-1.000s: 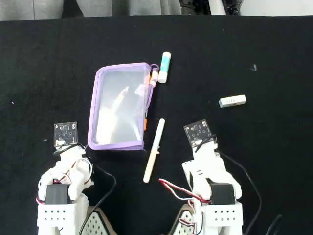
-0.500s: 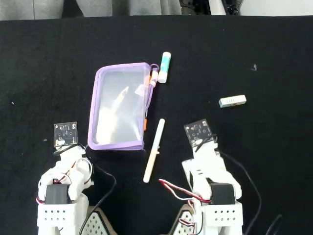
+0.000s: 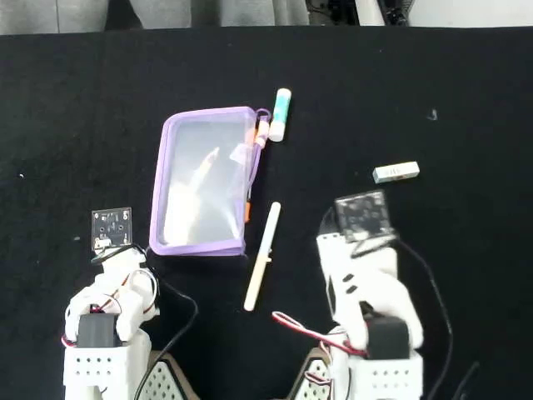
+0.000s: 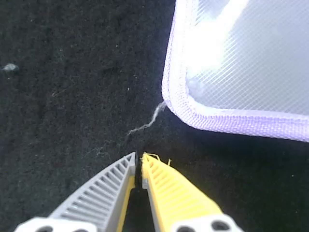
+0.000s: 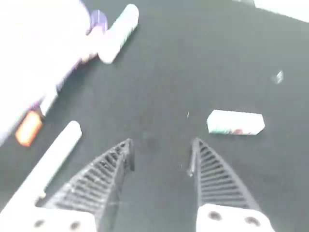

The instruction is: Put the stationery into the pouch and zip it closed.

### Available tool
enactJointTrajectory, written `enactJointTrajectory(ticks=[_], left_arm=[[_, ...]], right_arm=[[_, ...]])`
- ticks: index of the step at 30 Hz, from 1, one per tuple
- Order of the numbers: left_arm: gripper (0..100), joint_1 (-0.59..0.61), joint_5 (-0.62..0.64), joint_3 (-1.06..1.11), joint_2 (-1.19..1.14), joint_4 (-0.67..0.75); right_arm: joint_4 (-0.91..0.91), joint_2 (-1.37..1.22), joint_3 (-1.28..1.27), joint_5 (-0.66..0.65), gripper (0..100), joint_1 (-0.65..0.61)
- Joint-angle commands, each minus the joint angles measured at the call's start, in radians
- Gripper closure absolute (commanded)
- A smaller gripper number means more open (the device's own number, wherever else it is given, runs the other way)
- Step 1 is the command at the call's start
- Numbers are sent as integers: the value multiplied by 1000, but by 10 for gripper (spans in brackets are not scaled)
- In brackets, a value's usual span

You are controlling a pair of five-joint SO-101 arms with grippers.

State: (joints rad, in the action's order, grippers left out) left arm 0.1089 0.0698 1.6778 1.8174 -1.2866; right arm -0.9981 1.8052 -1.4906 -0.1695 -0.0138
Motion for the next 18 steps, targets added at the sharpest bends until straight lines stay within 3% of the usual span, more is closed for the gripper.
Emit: enactJointTrajectory(ticks=[1,6,8,18], left_arm=[[970,1,6,21,6,11],[970,1,6,21,6,11],[970,1,6,21,6,11],[970,1,6,21,6,11]], right_arm=[[-9,64,205,89,812,-5],[83,-147,278,104,814,-164],[126,-294,343,169,814,-199],[227,-1231,860,351,816,-267]])
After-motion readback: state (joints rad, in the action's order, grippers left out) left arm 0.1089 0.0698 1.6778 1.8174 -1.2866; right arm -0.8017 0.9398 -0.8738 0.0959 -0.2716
